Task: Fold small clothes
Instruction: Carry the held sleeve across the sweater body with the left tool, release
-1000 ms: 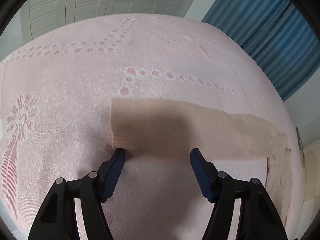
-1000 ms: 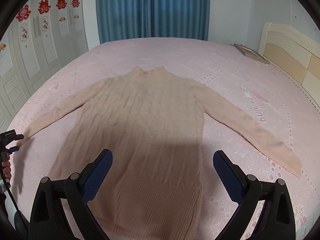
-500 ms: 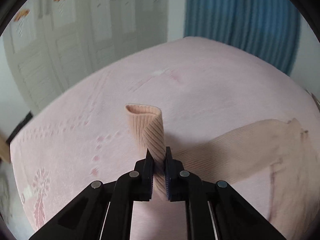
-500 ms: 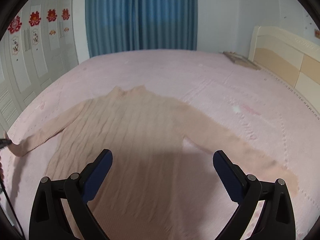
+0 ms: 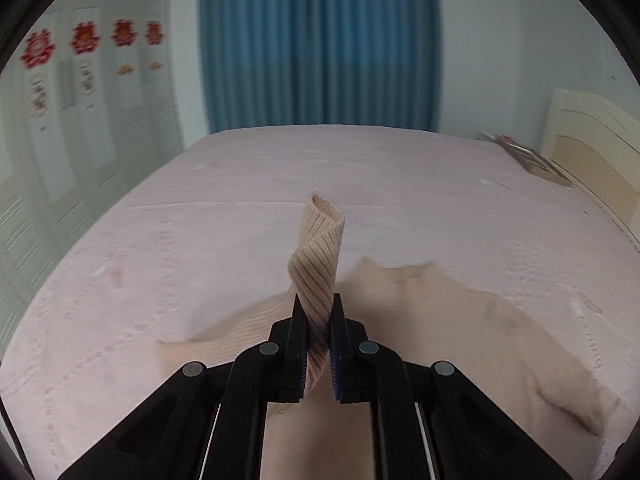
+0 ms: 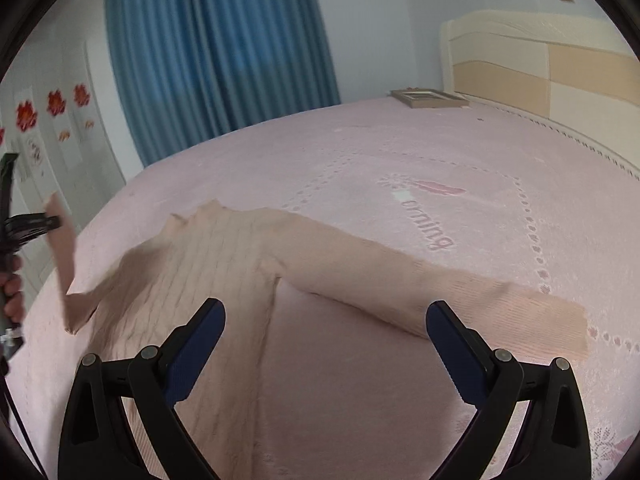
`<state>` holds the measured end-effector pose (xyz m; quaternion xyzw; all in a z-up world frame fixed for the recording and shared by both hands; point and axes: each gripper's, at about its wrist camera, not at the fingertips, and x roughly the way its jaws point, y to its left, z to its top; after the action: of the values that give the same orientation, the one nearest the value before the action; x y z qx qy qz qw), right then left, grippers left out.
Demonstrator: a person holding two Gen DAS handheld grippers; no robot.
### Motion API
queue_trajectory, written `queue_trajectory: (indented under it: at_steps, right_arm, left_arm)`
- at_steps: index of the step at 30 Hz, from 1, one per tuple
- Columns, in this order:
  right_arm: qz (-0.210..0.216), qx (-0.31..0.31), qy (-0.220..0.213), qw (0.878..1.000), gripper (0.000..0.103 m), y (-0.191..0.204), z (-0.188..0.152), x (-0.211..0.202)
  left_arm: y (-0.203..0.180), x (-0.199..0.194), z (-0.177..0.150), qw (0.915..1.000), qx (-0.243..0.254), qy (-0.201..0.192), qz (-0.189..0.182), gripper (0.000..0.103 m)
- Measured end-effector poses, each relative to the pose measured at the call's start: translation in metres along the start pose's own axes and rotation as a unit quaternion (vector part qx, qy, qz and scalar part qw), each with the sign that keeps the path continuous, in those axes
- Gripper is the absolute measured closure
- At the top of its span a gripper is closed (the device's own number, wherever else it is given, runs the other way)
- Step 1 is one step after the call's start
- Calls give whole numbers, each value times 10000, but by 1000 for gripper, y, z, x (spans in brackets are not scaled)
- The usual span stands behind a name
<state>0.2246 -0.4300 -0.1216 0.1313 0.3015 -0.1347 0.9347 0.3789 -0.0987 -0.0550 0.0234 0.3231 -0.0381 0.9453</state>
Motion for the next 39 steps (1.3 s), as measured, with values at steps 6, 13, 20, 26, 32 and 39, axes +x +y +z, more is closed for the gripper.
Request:
queue_trajectory:
  at_steps: [6, 13, 20, 26, 32, 39]
  right_arm:
    - [72, 234, 134, 9996, 3, -19, -2, 4]
    - [10, 80, 86, 9999, 3, -18, -2, 5]
    - [70, 19, 78, 9999, 3, -10, -2, 7]
    - [134, -14, 156, 9998, 3, 6, -2, 15]
    - [290, -91, 329, 9990, 3, 30, -5, 27]
    - [355, -649, 792, 9941, 10, 64, -26, 35]
  left_arm:
    - [-114, 26, -32, 9951, 422, 400, -796, 94]
    - [-165, 53, -78, 9882, 556, 855, -1146, 93]
    - [-134, 59, -83, 9813, -416, 935, -1630, 27]
    - [-63, 37, -88, 9935, -124, 622, -951, 22]
    - [48, 33, -133, 9911, -297, 1290, -161, 23]
    - [115, 7, -201, 9743, -1108, 1915, -414, 26]
